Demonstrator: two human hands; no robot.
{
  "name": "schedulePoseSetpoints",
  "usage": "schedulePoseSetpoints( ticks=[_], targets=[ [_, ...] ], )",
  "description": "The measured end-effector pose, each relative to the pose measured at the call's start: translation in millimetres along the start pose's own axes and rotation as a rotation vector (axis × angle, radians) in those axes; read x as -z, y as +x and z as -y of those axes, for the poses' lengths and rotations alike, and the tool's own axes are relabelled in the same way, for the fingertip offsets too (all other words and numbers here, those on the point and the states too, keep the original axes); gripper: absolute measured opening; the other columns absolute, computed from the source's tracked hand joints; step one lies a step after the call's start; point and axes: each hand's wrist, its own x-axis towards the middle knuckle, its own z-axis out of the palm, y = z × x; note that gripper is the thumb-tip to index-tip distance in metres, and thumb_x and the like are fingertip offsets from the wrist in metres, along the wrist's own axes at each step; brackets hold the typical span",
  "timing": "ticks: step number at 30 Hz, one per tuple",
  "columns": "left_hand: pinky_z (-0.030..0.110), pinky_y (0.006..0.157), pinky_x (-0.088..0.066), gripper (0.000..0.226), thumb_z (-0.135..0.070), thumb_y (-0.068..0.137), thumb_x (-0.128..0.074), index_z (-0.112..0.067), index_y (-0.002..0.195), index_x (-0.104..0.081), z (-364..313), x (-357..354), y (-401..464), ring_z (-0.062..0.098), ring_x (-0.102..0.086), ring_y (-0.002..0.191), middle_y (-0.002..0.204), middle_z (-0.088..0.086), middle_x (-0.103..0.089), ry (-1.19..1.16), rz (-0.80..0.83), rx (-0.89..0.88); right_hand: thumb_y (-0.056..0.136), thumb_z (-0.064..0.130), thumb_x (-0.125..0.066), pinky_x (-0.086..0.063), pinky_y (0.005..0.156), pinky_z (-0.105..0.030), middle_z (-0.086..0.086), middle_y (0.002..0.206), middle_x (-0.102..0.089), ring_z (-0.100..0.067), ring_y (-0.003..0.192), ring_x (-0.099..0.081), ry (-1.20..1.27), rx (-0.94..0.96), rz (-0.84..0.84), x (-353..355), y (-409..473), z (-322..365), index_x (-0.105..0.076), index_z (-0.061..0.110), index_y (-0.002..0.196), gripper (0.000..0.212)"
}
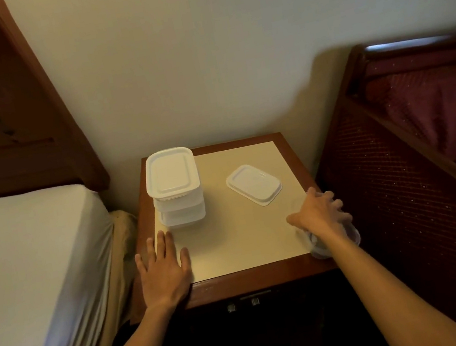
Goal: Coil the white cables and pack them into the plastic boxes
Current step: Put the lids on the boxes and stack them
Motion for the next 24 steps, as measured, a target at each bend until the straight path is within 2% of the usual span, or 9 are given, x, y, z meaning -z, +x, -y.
schedulePoseSetpoints(
  ticks=[2,5,11,14,16,18,20,21,24],
  targets=[
    [0.053,0.121,0.004,0.069,-0.055,0.094,-0.009,-0.025,0.156,-0.010,-0.3,-0.9,0.8,0.019,0.008,0.151,0.165,-0.004,-0.002,0.006,-0.001,0.002,0.068,0.061,-0.070,-0.036,0.100,-0.060,-0.017,0.148,-0.025,-0.039,0.131,-0.029,-0.038,0.048,0.018,-4.6,-16.2,9.3,-0.023,0.023,0.147,0.100],
    [0.053,0.121,0.004,0.066,-0.054,0.097,-0.013,-0.025,0.156,-0.009,-1.0,-1.2,1.0,0.019,0.009,0.151,0.165,-0.004,-0.002,0.011,-0.001,-0.002,0.067,0.075,-0.063,-0.037,0.096,-0.053,-0.016,0.150,-0.018,-0.037,0.133,-0.026,-0.069,0.179,0.017,-23.5,-46.8,34.2,-0.015,0.024,0.150,0.108],
    [0.051,0.121,0.006,0.065,-0.054,0.099,-0.015,-0.025,0.157,-0.006,0.8,-2.6,1.3,0.018,0.011,0.150,0.164,-0.004,0.001,0.014,0.010,0.002,0.067,0.083,-0.055,-0.033,0.100,-0.057,-0.013,0.154,-0.012,-0.038,0.138,-0.018,0.054,0.278,0.013,-47.2,-74.1,88.9,-0.015,0.023,0.151,0.111],
    [0.050,0.120,0.008,0.066,-0.056,0.098,-0.013,-0.026,0.157,-0.005,1.7,-3.8,0.9,0.017,0.012,0.150,0.164,-0.005,0.002,0.011,-0.001,0.006,0.068,0.089,-0.044,-0.024,0.105,-0.065,-0.013,0.158,-0.009,-0.041,0.143,-0.013,0.102,0.302,0.056,-40.9,-61.1,99.4,-0.013,0.023,0.152,0.111],
    [0.050,0.121,0.008,0.067,-0.057,0.097,-0.012,-0.027,0.157,-0.005,2.6,-4.0,2.5,0.017,0.011,0.150,0.164,-0.005,0.001,0.014,-0.010,0.004,0.078,0.083,-0.040,-0.021,0.107,-0.066,-0.012,0.157,-0.014,-0.040,0.143,-0.016,0.253,0.316,-0.017,-28.8,-35.4,101.5,-0.022,0.021,0.150,0.097],
    [0.050,0.121,0.008,0.067,-0.057,0.097,-0.011,-0.027,0.157,-0.006,2.4,-4.2,3.9,0.017,0.011,0.150,0.164,-0.005,0.001,0.019,-0.015,0.003,0.089,0.065,-0.047,-0.031,0.108,-0.059,-0.011,0.149,-0.028,-0.034,0.137,-0.029,0.427,0.357,-0.150,-17.6,0.2,99.8,-0.040,0.016,0.142,0.072],
    [0.050,0.121,0.007,0.067,-0.057,0.097,-0.012,-0.027,0.157,-0.007,1.7,-4.5,4.4,0.017,0.010,0.151,0.164,-0.005,0.000,0.022,-0.016,0.006,0.091,0.049,-0.057,-0.038,0.105,-0.052,-0.009,0.146,-0.035,-0.029,0.134,-0.035,0.412,0.418,-0.189,-12.1,34.8,94.4,-0.050,0.012,0.135,0.058],
    [0.051,0.121,0.006,0.067,-0.057,0.097,-0.013,-0.027,0.156,-0.007,1.3,-4.7,3.7,0.017,0.010,0.151,0.164,-0.005,-0.001,0.023,-0.020,0.006,0.089,0.048,-0.061,-0.038,0.106,-0.051,-0.009,0.149,-0.034,-0.029,0.136,-0.034,0.332,0.448,-0.154,-12.5,48.8,90.6,-0.050,0.012,0.136,0.060],
    [0.050,0.121,0.005,0.068,-0.058,0.096,-0.011,-0.027,0.156,-0.009,1.6,-5.0,2.6,0.017,0.009,0.151,0.164,-0.005,-0.003,0.026,-0.031,0.007,0.079,0.062,-0.067,-0.030,0.111,-0.052,-0.009,0.155,-0.027,-0.030,0.144,-0.024,0.053,0.518,-0.007,-18.8,74.4,81.1,-0.041,0.017,0.141,0.081]
  ],
)
